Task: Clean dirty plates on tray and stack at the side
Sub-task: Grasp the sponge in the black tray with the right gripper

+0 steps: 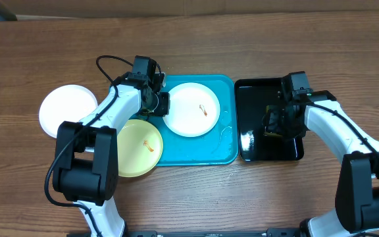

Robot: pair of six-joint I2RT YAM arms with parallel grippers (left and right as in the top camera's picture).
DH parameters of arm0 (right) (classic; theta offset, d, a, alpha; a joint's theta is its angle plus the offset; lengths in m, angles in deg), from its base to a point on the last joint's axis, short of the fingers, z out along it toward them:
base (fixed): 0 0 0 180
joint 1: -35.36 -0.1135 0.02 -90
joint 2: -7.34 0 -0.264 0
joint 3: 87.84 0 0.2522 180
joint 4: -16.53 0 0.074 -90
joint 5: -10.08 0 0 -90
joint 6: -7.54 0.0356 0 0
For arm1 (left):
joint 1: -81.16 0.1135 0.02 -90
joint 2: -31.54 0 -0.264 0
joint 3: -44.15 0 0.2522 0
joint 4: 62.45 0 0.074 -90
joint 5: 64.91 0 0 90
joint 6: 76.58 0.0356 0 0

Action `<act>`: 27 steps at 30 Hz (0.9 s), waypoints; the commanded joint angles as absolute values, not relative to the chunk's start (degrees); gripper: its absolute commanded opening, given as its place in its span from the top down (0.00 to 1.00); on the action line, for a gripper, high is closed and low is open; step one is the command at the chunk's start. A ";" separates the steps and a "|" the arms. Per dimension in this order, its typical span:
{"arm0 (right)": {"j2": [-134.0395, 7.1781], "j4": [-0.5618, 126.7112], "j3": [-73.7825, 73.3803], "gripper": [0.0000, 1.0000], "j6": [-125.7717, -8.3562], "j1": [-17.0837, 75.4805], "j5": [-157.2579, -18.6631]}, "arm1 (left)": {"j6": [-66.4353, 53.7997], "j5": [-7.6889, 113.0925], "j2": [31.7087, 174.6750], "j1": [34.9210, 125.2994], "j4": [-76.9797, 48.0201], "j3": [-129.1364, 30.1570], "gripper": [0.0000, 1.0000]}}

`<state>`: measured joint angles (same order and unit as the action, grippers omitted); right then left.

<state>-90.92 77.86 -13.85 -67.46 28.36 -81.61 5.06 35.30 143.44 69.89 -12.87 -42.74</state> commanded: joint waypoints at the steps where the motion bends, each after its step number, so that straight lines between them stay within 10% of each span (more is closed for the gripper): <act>1: -90.72 78.17 -14.09 0.41 -67.17 28.29 -81.04 | 5.80 34.98 143.94 69.54 -12.72 -43.59 0.79; 27: -90.72 72.57 -17.41 0.36 -67.20 28.29 -81.06 | 6.22 34.98 143.94 69.54 -12.50 -43.57 0.80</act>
<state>-90.92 74.04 -15.03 -67.48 28.36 -81.39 5.08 35.30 143.44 69.89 -12.48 -42.74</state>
